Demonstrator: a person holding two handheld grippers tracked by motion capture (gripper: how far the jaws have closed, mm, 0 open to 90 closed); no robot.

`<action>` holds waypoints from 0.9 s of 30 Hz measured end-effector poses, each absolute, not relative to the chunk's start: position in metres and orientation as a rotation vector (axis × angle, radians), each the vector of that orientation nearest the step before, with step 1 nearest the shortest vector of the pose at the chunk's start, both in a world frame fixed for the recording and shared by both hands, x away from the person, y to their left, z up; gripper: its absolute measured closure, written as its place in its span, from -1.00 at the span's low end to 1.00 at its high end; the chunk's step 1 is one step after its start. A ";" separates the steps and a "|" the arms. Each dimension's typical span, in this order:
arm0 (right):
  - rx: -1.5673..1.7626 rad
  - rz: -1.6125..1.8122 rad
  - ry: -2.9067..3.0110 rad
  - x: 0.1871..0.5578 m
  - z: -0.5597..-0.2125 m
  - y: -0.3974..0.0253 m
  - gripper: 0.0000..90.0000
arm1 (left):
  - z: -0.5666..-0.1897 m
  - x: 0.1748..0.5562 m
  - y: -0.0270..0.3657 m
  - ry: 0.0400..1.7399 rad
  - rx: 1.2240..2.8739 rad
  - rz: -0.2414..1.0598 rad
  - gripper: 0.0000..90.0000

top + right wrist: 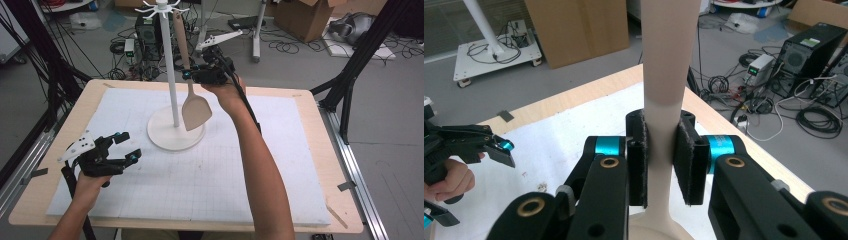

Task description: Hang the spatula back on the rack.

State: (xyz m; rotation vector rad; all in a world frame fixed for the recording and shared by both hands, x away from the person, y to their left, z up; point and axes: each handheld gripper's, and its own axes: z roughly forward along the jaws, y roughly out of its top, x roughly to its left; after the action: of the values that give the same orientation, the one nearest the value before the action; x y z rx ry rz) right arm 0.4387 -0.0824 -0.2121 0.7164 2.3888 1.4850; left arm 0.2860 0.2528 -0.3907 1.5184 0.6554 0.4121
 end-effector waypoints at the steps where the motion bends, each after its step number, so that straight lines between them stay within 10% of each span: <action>1: 0.714 1.486 2.388 0.438 -0.213 -0.082 0.71 | -0.391 0.286 0.253 0.656 1.516 0.411 -0.57; 11: 0.697 1.559 2.309 0.418 -0.231 -0.098 -0.14 | -0.391 0.285 0.255 0.660 1.525 0.415 -0.57; 27: 0.784 1.435 2.135 0.346 -0.307 -0.192 -0.68 | -0.396 0.293 0.245 0.657 1.549 0.397 -0.59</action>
State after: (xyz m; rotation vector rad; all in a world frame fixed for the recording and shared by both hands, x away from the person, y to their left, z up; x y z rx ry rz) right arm 0.3459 -0.1920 -0.3071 0.7837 2.1346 1.4351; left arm 0.2929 0.2455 -0.3959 1.5494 0.6570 0.3968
